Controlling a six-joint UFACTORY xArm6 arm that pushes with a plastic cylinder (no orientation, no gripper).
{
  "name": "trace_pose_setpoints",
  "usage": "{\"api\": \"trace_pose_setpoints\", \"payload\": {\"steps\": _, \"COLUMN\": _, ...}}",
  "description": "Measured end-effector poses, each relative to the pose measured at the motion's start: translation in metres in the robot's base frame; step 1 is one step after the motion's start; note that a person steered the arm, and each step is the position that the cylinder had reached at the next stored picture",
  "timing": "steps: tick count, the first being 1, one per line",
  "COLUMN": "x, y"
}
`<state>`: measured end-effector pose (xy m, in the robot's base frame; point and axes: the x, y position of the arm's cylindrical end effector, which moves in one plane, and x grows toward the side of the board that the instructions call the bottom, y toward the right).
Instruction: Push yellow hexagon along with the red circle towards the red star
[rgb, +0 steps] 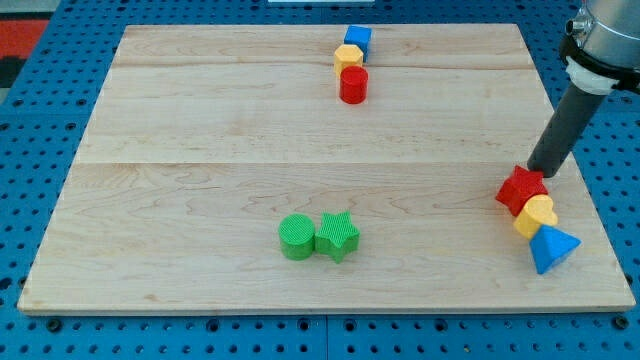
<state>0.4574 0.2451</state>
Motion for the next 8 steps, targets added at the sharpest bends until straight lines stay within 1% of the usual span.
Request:
{"api": "trace_pose_setpoints", "payload": {"steps": 1, "x": -0.023, "y": -0.020}}
{"api": "trace_pose_setpoints", "payload": {"steps": 3, "x": -0.151, "y": -0.045}}
{"api": "trace_pose_setpoints", "payload": {"steps": 4, "x": -0.220, "y": -0.077}}
{"api": "trace_pose_setpoints", "payload": {"steps": 5, "x": -0.265, "y": -0.121}}
{"api": "trace_pose_setpoints", "payload": {"steps": 6, "x": -0.265, "y": -0.148}}
{"api": "trace_pose_setpoints", "payload": {"steps": 7, "x": -0.265, "y": -0.191}}
{"api": "trace_pose_setpoints", "payload": {"steps": 8, "x": -0.265, "y": -0.217}}
